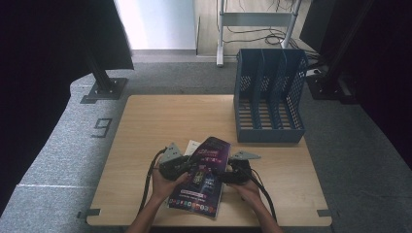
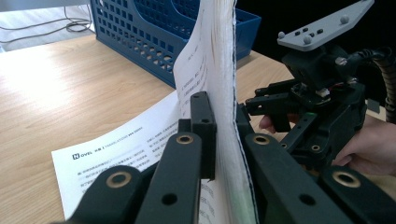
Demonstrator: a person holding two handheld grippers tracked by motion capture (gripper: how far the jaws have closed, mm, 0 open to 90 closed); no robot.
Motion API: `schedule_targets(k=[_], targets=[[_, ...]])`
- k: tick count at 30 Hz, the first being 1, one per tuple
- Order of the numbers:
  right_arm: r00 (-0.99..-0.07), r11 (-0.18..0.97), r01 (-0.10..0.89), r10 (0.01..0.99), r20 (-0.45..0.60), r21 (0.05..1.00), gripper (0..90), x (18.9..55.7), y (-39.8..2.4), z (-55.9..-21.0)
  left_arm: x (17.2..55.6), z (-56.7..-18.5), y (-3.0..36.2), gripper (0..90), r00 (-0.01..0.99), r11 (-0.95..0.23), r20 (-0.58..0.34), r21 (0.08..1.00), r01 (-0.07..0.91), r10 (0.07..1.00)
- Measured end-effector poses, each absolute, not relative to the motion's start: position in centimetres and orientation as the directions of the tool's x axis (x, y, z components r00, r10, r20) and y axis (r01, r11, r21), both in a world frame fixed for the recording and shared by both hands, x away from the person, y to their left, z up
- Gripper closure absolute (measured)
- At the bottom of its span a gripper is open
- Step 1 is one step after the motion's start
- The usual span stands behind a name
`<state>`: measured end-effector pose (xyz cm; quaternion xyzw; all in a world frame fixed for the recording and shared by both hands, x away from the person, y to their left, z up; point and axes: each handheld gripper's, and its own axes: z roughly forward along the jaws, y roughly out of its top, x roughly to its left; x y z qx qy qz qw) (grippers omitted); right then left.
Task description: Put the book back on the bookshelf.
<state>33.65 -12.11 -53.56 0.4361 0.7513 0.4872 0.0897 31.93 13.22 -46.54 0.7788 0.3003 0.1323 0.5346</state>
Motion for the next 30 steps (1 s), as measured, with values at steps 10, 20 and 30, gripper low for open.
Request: schedule_targets(k=[10, 20, 30], targets=[[-0.598, 0.133, 0.57, 0.744, 0.298, 0.811, 19.1, 33.6, -12.1, -53.5, 32.4, -47.0, 13.5, 87.6, 0.774, -0.251, -0.127, 0.903, 0.349, 0.621], [-0.596, 0.137, 0.574, 0.746, 0.297, 0.807, 19.4, 33.6, -12.1, -53.6, 33.0, -48.0, 13.4, 87.6, 0.766, -0.26, -0.141, 0.889, 0.377, 0.627], [-0.596, 0.139, 0.575, 0.747, 0.296, 0.806, 20.6, 33.5, -12.1, -53.6, 33.6, -48.6, 13.8, 87.6, 0.757, -0.261, -0.156, 0.879, 0.4, 0.635]])
